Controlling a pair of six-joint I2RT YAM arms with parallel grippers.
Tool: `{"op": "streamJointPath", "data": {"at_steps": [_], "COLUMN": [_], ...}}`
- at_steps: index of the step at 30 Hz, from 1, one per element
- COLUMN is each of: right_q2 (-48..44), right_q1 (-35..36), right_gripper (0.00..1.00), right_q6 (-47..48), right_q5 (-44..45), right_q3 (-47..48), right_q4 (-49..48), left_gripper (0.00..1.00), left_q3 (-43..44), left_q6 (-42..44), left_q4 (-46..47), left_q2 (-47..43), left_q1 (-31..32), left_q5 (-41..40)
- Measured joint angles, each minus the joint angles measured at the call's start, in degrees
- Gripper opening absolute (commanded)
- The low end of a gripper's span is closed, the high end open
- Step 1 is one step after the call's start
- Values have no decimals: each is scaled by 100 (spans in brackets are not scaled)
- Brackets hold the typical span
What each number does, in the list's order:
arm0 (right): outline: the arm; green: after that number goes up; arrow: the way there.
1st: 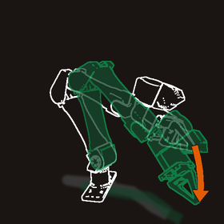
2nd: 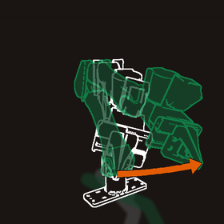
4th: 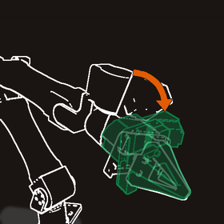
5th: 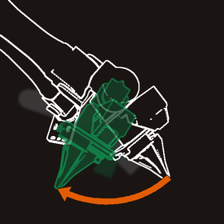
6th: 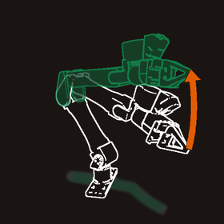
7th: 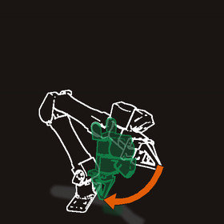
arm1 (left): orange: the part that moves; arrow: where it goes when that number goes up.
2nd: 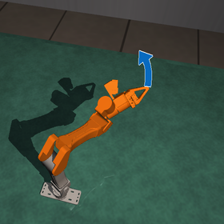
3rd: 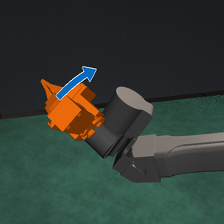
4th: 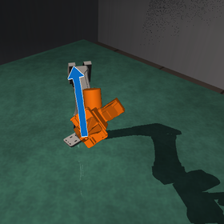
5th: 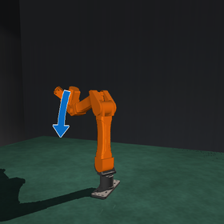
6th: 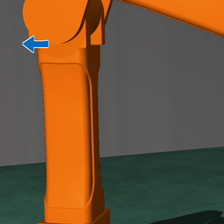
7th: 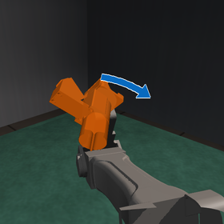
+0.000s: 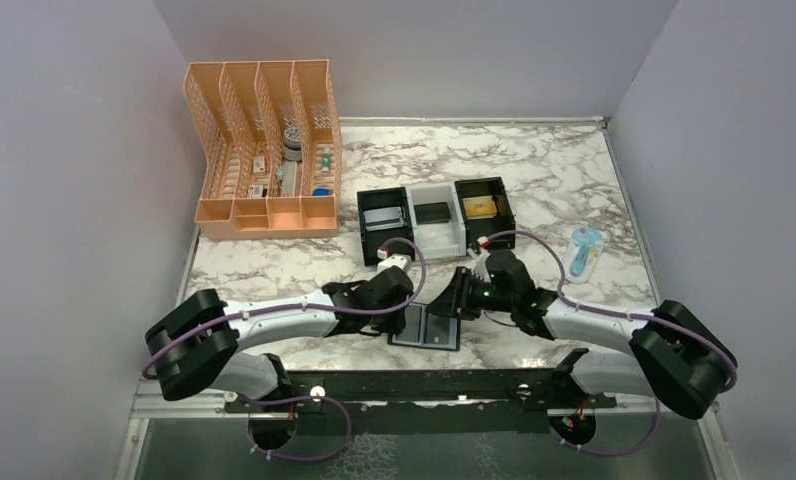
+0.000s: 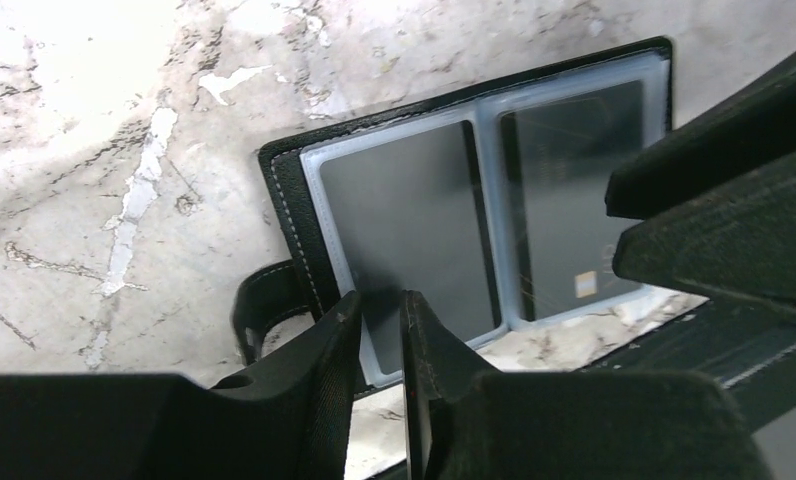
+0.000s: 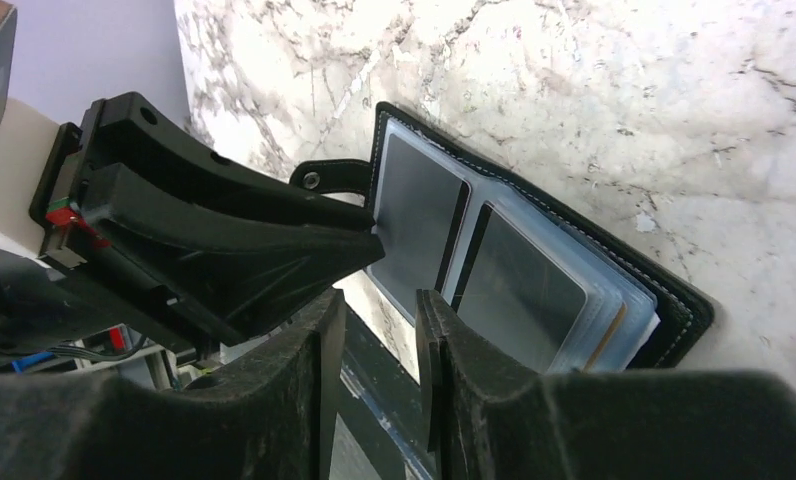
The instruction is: Take the credit cards out of the card holder
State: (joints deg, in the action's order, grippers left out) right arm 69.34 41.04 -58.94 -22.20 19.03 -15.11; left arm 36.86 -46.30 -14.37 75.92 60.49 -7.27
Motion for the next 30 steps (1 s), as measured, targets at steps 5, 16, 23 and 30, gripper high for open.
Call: {"op": "streamJointPath", "data": {"at_steps": [5, 16, 23, 30], "right_q2": [433, 1368, 1464, 1624], "right_q1": [129, 369, 402, 402], "right_gripper": [29, 24, 25, 24], "right_q6": [76, 227, 286, 286], "right_q5": [-131, -127, 144, 249], "right_q3": [251, 802, 903, 1012], "right_q4": [7, 240, 723, 828], "left_gripper": [17, 17, 17, 16], "left_q3": [2, 2, 2, 2], "left_q6": [33, 39, 37, 37], "left_q4": [-63, -72, -70, -70], "left_q2": [199, 216, 216, 267], "left_q1": [-4, -4, -4, -4], "left_q5": [-13, -13, -13, -13]}}
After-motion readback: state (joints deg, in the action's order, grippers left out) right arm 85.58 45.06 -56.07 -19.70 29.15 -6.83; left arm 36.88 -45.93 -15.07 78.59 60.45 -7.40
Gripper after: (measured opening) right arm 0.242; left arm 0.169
